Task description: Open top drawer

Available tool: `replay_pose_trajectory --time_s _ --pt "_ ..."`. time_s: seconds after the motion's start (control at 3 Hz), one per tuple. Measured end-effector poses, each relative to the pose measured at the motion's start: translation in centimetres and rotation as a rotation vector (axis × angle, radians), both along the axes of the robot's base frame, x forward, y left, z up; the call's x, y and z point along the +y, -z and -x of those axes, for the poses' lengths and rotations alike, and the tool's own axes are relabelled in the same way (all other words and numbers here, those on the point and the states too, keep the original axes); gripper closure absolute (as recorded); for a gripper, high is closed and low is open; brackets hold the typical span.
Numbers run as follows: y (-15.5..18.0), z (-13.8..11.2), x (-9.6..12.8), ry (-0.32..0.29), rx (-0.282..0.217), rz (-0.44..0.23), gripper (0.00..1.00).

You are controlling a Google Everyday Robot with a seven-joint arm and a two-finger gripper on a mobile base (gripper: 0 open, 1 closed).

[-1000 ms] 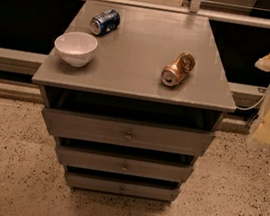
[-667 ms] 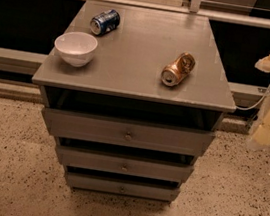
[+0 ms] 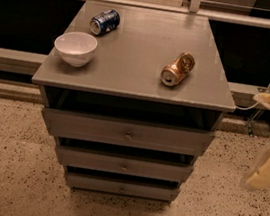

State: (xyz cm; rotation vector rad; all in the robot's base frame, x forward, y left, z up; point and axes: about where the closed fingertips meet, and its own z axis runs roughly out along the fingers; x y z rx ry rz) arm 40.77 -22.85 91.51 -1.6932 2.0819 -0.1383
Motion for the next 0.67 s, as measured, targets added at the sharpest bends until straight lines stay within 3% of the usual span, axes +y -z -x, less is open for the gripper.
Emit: replay_pose_trajectory --time_s 0.33,0.67 --pt "0.3 -0.7 0.2 -0.045 -0.064 -0.002 0.00" --pt "1.2 -1.0 2.0 -0.072 -0.121 -0.052 0.00"
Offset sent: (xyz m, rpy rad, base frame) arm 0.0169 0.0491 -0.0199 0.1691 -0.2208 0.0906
